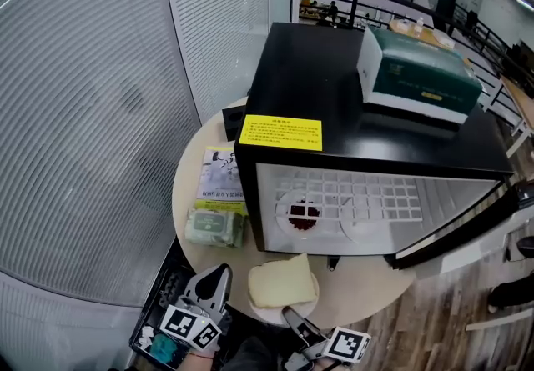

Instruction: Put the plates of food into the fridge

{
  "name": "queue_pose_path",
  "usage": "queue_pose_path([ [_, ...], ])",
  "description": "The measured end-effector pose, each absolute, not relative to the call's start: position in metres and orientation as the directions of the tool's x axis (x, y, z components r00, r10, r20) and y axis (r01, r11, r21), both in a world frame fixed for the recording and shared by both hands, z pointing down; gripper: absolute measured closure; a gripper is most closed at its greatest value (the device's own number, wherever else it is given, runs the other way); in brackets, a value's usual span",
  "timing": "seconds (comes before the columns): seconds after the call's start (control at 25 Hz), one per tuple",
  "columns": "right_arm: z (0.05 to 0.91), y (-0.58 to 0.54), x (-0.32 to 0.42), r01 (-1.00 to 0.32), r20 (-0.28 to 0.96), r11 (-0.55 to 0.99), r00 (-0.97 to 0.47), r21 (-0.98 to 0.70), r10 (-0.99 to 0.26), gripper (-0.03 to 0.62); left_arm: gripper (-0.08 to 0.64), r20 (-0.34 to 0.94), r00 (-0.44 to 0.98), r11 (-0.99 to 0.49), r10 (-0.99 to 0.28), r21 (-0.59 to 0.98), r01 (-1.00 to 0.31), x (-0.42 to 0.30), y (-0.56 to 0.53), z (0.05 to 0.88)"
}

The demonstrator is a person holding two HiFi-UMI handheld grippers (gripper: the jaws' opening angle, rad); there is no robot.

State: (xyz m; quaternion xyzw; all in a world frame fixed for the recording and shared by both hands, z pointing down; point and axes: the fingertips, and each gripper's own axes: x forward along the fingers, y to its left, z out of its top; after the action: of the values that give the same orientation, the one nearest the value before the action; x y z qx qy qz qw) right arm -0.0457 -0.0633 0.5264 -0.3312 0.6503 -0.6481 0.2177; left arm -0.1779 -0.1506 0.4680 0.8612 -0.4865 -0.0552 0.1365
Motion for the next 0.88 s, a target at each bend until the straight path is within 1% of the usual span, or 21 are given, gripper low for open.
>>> queue_pose_path([
  [0.32, 0.483, -0.077, -0.01, -0.146, 0.103, -0.006, -0.663, -0.989, -0.741, 0.568, 0.569, -0.023, 0.527, -0.514, -0.85, 0.259, -0.818, -0.164, -0.178, 0.438],
  [0.48, 0.461, -0.09, 0.003, -0.16, 0.091, 0.019, -0.646, -0.987, -0.758, 0.568, 0.569, -0.032, 0.53, -0.519, -0.848, 0.254, -0.816, -0.161, -0.192, 0.43],
  [0.68, 0.438, -0.11, 0.01, -0.163, 0.061, 0.059, -0.641, -0.985, -0.765, 0.568, 0.569, -0.048, 0.535, -0.53, -0.843, 0.244, -0.812, -0.156, -0.205, 0.42],
  [0.88, 0.427, -0.135, 0.013, -0.157, 0.058, 0.051, -0.62, -0.986, -0.782, 0.568, 0.569, -0.071, 0.542, -0.542, -0.837, 0.234, -0.807, -0.154, -0.218, 0.404],
])
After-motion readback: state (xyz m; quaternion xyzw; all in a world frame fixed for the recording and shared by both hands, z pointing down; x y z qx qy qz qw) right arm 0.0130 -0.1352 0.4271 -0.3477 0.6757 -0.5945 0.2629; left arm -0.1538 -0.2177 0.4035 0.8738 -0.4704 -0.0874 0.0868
